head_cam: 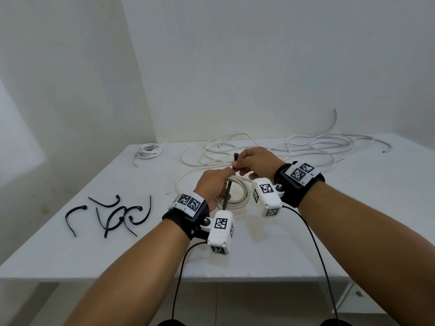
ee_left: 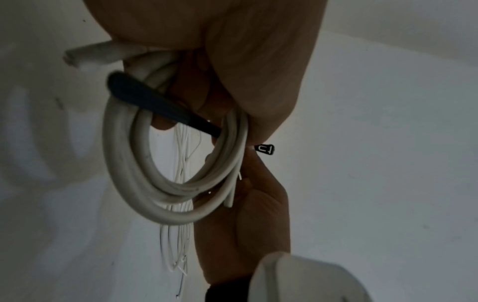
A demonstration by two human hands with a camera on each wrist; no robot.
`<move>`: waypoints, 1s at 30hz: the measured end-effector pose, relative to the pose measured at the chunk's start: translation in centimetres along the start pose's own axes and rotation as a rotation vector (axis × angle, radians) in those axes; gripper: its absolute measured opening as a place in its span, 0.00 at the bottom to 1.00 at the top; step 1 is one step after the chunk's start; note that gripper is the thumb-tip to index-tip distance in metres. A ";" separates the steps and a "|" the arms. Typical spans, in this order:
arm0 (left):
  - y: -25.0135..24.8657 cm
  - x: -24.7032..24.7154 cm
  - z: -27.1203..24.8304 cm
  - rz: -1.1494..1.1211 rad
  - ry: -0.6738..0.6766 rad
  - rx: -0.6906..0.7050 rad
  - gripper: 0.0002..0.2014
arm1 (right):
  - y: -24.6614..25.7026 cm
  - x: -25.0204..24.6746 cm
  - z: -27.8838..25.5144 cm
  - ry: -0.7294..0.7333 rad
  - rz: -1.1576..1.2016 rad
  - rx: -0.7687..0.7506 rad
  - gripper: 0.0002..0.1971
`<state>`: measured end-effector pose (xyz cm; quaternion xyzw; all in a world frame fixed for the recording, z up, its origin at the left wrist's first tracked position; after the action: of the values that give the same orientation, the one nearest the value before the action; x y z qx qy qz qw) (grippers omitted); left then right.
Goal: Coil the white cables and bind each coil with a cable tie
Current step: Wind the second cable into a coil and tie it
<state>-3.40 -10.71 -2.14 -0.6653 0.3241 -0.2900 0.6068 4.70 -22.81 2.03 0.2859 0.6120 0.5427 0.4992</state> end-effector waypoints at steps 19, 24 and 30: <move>-1.1 -1.8 1.1 -0.159 -0.180 -0.154 0.08 | 1.4 2.8 -3.9 0.026 -0.623 -0.926 0.09; -0.8 -1.8 0.8 -0.011 -0.193 -0.009 0.10 | 2.3 1.7 -3.5 -0.152 -0.277 -0.886 0.03; -1.0 -1.2 0.1 0.045 -0.166 0.164 0.10 | 2.3 1.0 -2.7 -0.253 -0.284 -0.756 0.02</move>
<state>-3.99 -9.60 -1.15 -0.6278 0.2629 -0.2458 0.6901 1.41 -22.44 3.65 0.0599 0.3370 0.6152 0.7102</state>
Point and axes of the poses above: each hand's wrist, its own z-axis towards the middle knuckle, its own x-axis out of the palm, y = z × x, the point moved 4 cm from there along z, towards the middle knuckle, and after that the axes turned 14 degrees about -y, right-handed, at the moved point
